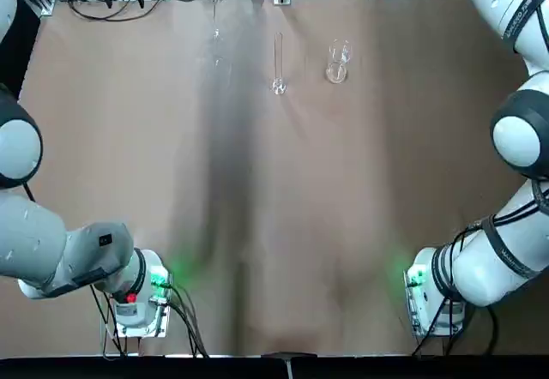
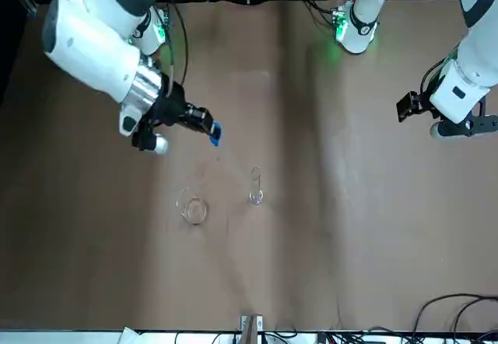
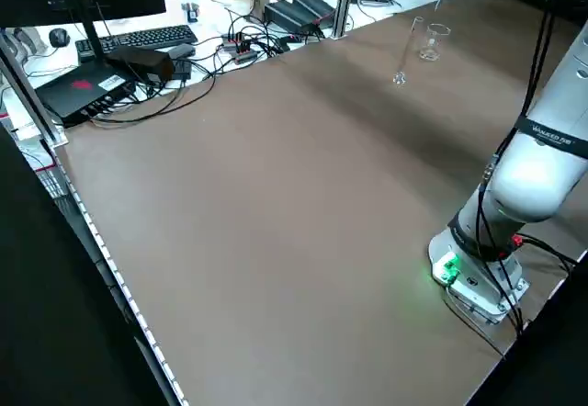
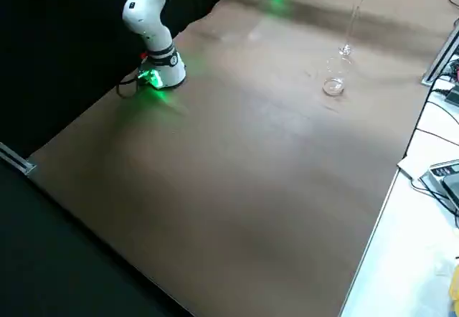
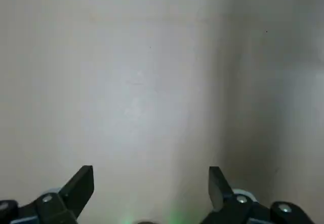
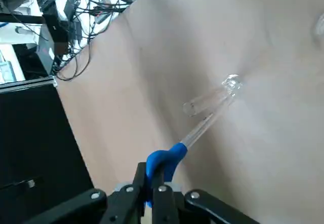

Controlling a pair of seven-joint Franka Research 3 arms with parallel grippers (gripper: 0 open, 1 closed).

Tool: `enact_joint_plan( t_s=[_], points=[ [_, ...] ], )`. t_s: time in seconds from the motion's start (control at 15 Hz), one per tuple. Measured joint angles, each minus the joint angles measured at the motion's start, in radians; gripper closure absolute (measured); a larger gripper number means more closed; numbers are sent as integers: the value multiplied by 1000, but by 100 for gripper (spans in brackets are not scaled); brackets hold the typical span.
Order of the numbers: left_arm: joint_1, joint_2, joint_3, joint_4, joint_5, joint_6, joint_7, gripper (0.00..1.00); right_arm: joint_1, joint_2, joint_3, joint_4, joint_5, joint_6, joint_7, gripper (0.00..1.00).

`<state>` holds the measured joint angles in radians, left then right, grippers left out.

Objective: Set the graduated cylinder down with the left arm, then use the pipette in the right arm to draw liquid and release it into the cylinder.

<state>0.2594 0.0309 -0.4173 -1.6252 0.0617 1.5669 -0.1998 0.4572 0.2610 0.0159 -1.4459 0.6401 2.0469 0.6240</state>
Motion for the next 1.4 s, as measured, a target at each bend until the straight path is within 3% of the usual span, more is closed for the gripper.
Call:
enact_joint_plan(
  t_s=[0.47, 1.4],
  points=[
    [-2, 0, -1, 0, 0, 0, 0, 0, -126, 1, -2, -2, 0, -76, -189, 93],
    [-7, 0, -1, 0, 0, 0, 0, 0, -191, 84, -2, -41, 0, -119, -340, 93]
  ],
)
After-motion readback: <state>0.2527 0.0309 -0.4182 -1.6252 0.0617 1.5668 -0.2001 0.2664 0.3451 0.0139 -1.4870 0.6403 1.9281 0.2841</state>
